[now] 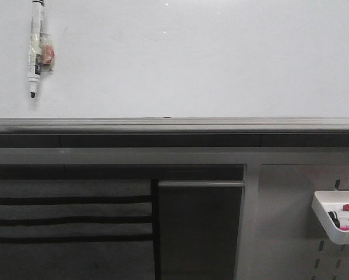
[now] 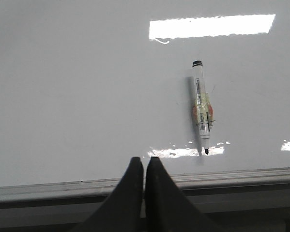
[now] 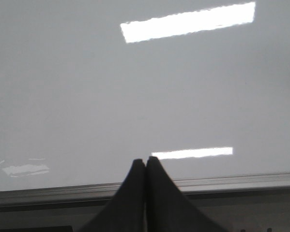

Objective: Write number 3 on whiteboard

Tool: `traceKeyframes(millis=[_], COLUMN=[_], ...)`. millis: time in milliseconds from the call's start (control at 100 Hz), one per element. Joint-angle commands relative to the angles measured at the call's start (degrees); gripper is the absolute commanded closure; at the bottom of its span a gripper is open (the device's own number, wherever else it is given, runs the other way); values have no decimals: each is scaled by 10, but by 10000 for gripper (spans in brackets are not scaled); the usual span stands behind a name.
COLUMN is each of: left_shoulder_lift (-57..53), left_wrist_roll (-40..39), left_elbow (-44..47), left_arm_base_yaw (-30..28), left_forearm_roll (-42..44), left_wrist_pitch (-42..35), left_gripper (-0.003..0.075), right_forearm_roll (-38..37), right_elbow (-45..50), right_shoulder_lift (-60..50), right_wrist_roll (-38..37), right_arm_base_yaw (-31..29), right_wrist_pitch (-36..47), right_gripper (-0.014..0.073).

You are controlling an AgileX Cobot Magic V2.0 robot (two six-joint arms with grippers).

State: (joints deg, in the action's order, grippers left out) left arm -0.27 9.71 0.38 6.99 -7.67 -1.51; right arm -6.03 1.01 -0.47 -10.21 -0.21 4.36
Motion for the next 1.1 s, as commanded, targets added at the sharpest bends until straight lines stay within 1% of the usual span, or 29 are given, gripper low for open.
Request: traceKeyframes(millis=[0, 130, 300, 370, 440, 620, 690, 750, 840, 930, 990, 1090], left_shoulder_lift=[-18, -18, -18, -18, -18, 18, 53, 89, 138, 168, 181, 196], left_wrist_roll=[-5, -5, -5, -6, -6, -6, -6, -6, -6, -6, -6, -6], left_elbow=[1, 1, -2, -15, -44, -177, -236, -283, -333, -355, -355, -353], left_arm_base_yaw=[0, 0, 0, 0, 0, 0, 0, 0, 0, 0, 0, 0], left_forearm_roll=[-4, -4, -6, -11, -30, -32, -28, -24, -21, -22, -22, -22], left_wrist_pitch=[-42, -43, -77, -75, -42, 142, 197, 227, 247, 247, 243, 243], left_gripper=[738, 738, 738, 738, 738, 738, 738, 738, 738, 738, 738, 738], right_forearm_roll=[-8, -8, -8, -5, -5, -5, -5, -5, -5, -3, 6, 6], right_elbow=[12, 12, 12, 3, -22, -135, -184, -229, -285, -323, -333, -334], right_shoulder_lift=[-13, -13, -13, -12, -12, 19, 50, 85, 134, 182, 204, 223], right_wrist_roll=[8, 8, 8, -7, -45, -49, -37, -4, 42, 46, 46, 46], right_arm_base_yaw=[-1, -1, -1, -1, -1, -1, -1, -1, -1, -1, -1, -1], right_wrist_pitch=[47, 47, 69, 67, 26, -125, -172, -211, -258, -288, -294, -274], right_gripper=[668, 668, 668, 668, 668, 668, 668, 668, 668, 668, 668, 668])
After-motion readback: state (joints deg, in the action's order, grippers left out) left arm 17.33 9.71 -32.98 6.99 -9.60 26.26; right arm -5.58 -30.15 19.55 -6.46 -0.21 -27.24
